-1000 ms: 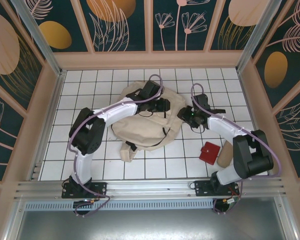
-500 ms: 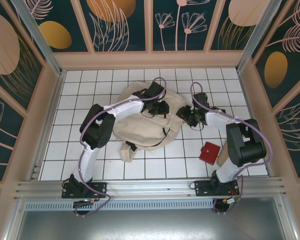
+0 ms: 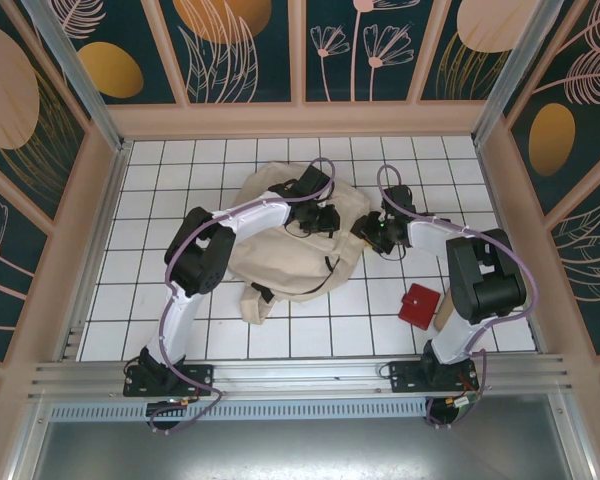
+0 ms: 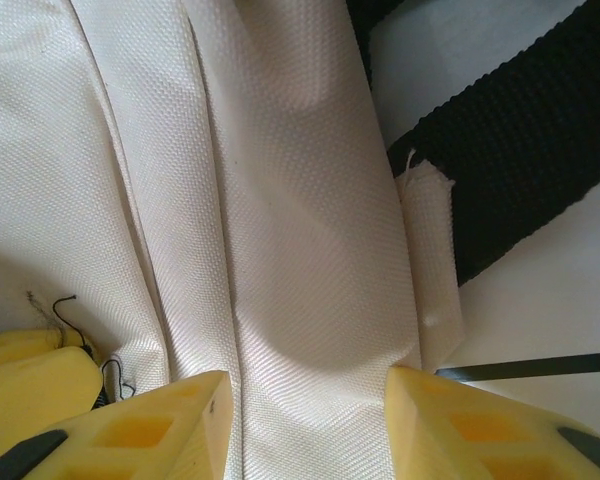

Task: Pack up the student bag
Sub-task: Unzip the student bag at the center of the table.

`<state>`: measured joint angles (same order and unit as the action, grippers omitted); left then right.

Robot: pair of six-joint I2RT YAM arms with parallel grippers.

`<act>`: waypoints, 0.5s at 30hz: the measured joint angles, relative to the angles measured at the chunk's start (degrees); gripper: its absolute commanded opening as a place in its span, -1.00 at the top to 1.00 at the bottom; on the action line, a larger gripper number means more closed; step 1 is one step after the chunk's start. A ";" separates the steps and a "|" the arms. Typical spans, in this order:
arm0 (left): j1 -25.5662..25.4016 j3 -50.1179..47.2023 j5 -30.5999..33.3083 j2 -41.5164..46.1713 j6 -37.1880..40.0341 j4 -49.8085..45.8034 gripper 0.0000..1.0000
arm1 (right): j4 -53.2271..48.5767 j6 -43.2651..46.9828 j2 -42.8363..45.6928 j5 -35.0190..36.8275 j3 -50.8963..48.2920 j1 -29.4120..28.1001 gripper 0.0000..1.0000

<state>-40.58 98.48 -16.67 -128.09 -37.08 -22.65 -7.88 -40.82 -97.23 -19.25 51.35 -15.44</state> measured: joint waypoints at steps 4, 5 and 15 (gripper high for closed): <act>0.00 0.00 0.68 -0.24 0.28 -0.28 1.00 | -0.04 0.04 -0.02 0.09 0.04 0.00 0.11; 0.00 0.00 0.85 -0.24 0.24 -0.35 1.00 | -0.07 0.04 0.02 0.17 0.04 0.00 0.10; -0.48 -1.09 4.17 0.59 0.22 0.46 1.00 | 0.31 -1.01 6.08 -0.98 0.11 -1.09 0.02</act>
<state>-41.06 97.38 -12.49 -127.50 -36.86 -22.20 -7.57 -41.82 -91.15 -20.23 51.46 -16.53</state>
